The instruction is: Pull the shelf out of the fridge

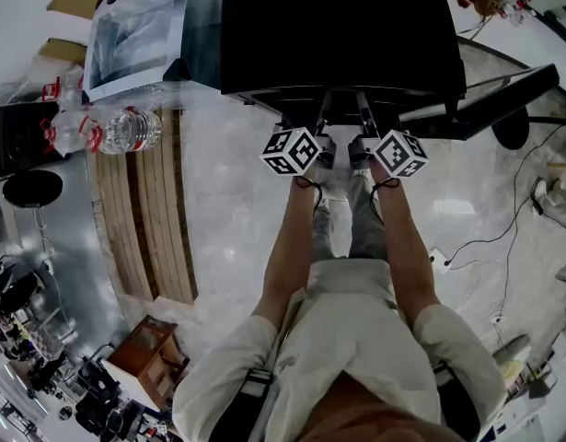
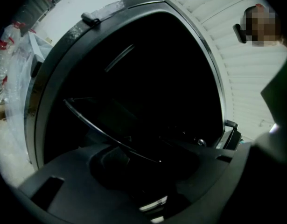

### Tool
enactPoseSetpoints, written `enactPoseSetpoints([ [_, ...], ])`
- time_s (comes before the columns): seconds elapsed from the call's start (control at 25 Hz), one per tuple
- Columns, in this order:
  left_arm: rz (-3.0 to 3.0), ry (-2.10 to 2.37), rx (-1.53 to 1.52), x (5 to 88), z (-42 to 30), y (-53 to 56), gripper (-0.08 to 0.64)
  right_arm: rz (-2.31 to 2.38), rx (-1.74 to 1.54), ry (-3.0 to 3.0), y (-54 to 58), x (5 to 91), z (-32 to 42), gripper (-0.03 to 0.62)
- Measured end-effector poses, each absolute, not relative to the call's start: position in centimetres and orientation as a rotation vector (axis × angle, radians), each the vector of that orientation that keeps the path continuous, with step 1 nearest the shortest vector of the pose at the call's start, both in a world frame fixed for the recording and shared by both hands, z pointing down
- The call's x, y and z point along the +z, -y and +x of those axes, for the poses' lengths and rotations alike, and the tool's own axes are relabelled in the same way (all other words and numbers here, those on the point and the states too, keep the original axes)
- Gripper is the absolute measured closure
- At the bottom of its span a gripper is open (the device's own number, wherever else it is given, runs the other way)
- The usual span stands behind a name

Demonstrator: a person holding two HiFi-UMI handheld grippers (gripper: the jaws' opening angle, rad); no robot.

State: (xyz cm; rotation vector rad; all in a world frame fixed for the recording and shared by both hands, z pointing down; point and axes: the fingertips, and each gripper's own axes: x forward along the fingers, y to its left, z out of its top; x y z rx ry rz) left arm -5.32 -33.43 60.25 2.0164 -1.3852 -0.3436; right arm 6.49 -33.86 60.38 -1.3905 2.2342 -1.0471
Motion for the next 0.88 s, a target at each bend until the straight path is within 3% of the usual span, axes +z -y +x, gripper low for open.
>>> enactPoseSetpoints([
  [0.88,2.036,1.336,-0.4,58.6,-5.5,29.9,0.388,-1.304,-1.024,-2.164,30.0,58.7,6.4,0.463],
])
